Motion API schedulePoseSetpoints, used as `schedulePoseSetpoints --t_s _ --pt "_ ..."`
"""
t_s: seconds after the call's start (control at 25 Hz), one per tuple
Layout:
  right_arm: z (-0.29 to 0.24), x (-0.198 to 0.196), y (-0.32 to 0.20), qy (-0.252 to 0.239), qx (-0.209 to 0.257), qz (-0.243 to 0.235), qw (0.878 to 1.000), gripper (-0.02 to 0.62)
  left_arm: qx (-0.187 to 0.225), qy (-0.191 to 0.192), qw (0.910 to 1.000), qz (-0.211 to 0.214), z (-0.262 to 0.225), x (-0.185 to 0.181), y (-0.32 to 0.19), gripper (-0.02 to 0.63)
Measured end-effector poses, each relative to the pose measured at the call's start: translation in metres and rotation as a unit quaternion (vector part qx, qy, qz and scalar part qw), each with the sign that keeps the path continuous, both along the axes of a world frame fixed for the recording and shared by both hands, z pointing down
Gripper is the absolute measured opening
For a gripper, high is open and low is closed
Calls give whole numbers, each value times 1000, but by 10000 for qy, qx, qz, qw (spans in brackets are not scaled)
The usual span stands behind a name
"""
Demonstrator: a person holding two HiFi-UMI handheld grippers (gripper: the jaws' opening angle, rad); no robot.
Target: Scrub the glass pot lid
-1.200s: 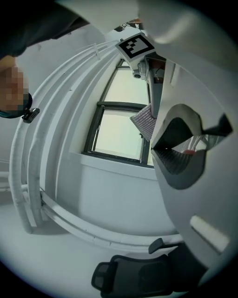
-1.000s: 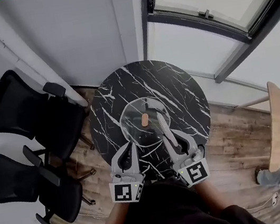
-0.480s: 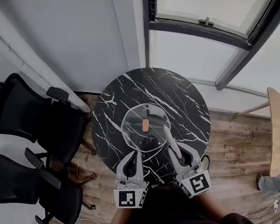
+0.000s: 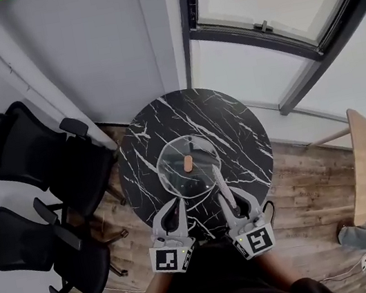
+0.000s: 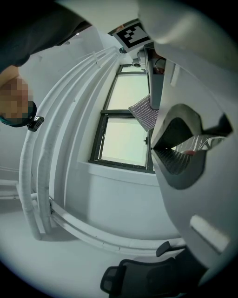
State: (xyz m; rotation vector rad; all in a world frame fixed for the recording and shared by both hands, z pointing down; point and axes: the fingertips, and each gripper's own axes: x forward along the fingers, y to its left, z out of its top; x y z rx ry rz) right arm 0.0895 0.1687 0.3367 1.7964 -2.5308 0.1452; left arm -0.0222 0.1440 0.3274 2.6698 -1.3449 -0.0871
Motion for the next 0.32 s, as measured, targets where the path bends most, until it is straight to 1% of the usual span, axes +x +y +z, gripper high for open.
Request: schedulePoseSetpoints --t_s 0.16,0.32 --pt "-1 3 7 -18 70 47 10000 74 21 6 10000 63 2 6 6 3" --pt "-1 5 14 -83 0 55 10000 74 1 3 10000 82 2 11 13 3"
